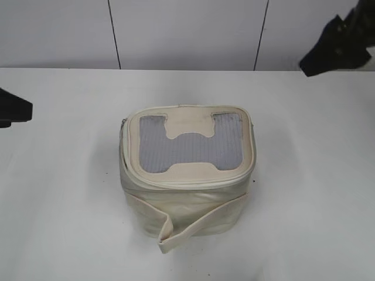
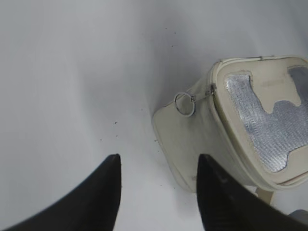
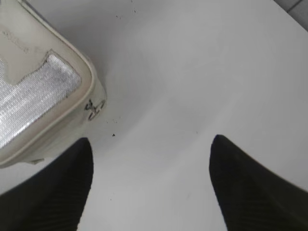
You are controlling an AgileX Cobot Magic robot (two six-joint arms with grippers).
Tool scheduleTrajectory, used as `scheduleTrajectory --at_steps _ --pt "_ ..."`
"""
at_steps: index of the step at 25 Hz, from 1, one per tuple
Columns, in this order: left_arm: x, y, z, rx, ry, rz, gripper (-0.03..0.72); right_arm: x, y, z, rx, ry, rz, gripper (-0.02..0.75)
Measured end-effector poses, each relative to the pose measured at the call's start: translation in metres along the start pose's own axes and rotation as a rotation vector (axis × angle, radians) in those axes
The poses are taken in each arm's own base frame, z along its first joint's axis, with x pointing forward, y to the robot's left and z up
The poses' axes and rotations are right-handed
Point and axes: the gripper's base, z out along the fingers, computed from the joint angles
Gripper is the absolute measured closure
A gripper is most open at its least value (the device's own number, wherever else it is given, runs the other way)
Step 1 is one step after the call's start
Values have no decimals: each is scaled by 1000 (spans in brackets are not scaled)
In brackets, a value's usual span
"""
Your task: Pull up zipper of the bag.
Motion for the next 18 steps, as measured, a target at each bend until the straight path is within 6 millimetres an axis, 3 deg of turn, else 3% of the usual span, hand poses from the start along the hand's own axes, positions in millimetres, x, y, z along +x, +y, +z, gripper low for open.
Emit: scheduleTrajectory --at_steps 8,12,18 --pt "-40 13 30 65 35 -47 296 -68 2 49 -200 37 -122 152" --pt "-47 16 48 92 63 -43 296 -96 17 79 -298 62 -201 152" --pt "-50 -4 80 161 141 38 296 -122 49 118 -409 61 -272 152"
